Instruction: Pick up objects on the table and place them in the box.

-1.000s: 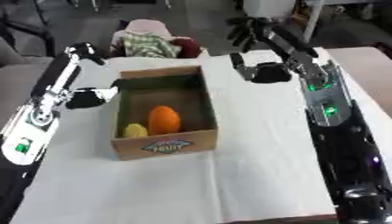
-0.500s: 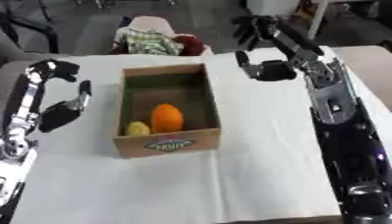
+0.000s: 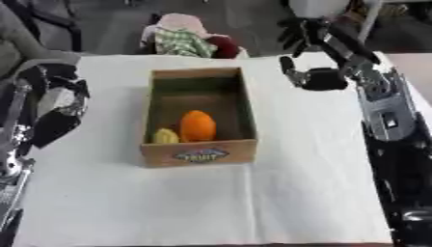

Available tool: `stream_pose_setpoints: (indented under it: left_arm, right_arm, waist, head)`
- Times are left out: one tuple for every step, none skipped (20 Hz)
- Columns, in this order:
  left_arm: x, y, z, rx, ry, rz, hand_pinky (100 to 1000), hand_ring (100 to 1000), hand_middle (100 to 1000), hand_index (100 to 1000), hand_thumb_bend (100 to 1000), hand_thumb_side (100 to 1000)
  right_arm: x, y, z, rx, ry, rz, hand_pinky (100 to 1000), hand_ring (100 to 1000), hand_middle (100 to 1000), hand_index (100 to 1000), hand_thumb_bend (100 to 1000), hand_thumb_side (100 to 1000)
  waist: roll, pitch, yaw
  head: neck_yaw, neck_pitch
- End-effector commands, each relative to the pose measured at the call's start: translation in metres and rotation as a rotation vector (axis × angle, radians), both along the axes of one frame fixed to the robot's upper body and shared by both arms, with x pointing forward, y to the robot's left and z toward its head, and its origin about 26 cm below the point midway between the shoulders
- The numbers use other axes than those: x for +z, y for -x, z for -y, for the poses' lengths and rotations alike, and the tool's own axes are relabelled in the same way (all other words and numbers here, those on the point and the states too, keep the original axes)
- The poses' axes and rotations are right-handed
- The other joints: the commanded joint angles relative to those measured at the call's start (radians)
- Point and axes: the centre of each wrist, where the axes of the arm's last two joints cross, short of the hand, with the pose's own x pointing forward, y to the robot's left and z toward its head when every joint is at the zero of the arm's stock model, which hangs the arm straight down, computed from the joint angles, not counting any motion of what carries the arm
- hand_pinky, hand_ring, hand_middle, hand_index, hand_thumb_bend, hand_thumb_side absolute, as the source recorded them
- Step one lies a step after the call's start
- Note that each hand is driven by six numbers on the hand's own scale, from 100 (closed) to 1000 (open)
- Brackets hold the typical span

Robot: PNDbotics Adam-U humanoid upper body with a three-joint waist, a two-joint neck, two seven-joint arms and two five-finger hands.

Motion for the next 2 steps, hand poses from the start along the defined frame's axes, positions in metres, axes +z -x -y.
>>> stream_pose_setpoints:
  left_arm:
    - [0.0102,0.0018,-0.0066,-0.017,0.042,0.017,816,600,583,700,142,133]
    - [0.0104,0.0021,-0.0080,-0.024,0.057,0.016,816,600,583,700,142,132]
  right_arm:
    - [0.0127,0.0005,0.0061,-0.013,-0.004,0.034,573,686,691,912,100,100]
    - [0.0126,0.0005,0.0062,-0.014,-0.003,0.033,573,686,691,912,100,100]
  waist:
    - [0.002,-0.011,0.002]
    - [0.003,-0.010,0.002]
  head:
    - [0.016,0.009]
    - [0.018,0.009]
